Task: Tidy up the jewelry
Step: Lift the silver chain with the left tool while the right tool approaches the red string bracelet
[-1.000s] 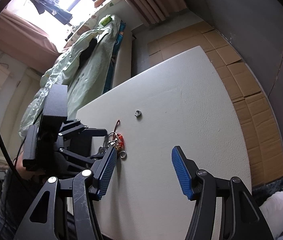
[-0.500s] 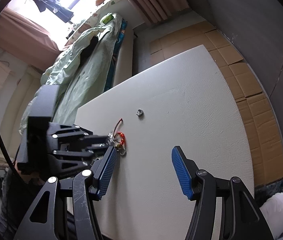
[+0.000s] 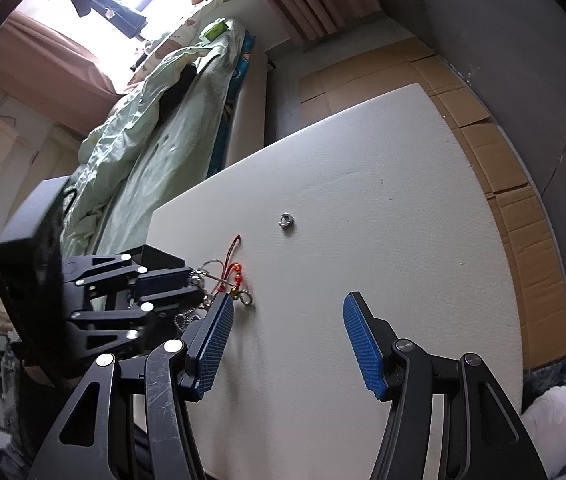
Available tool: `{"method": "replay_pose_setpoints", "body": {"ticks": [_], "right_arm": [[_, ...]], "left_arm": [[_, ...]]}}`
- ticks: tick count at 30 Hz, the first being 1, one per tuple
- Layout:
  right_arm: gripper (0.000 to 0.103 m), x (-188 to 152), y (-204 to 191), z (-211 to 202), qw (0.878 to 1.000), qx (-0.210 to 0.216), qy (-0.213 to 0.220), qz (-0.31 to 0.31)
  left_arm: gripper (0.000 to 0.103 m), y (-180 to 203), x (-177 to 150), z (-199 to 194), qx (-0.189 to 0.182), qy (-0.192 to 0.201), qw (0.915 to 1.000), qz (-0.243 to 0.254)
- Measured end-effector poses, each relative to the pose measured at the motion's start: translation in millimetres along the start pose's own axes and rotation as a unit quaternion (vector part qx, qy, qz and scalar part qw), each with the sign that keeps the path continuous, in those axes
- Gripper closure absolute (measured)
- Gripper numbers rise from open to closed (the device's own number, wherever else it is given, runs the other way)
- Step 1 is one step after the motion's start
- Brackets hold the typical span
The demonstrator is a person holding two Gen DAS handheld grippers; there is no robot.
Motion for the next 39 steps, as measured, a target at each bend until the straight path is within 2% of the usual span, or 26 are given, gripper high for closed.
{"method": "replay_pose_setpoints", "body": {"ticks": [10,25,30,35,39], "right_arm": [[0.045,0,-6,7,1.0,0.004,-0.005,-0.007],[0.045,-7,-32,43,0.999,0.003,-0.032,-0.036],[0.055,-9,-40,60,0.997,-0.016,-0.04,-0.063],[0.071,-17,-48,77,0.993,-0.043,-0.051,-0.095],[0.075,-20,-47,85,0.988,-0.077,-0.048,-0.124]], "left_arm": [[0.083,-6,27,-47,-0.008,0.08,0.9954,-0.052],[0.083,-3,50,-129,0.034,0.141,0.9886,-0.04],[0.083,-3,55,-152,0.053,0.155,0.9857,-0.04],[0.083,-9,61,-177,0.073,0.17,0.9819,-0.043],[0.083,-14,64,-199,0.087,0.183,0.9783,-0.044]]}}
Point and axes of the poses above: each gripper's, at about its wrist camera, not at the fingertips, and z roughly the way its jaws point, y to its right, x to its top, the point moved 10 cm from there along z, roughly the way its jaws point, and after that the axes turned 7 degrees about y, right-handed, at the moved point
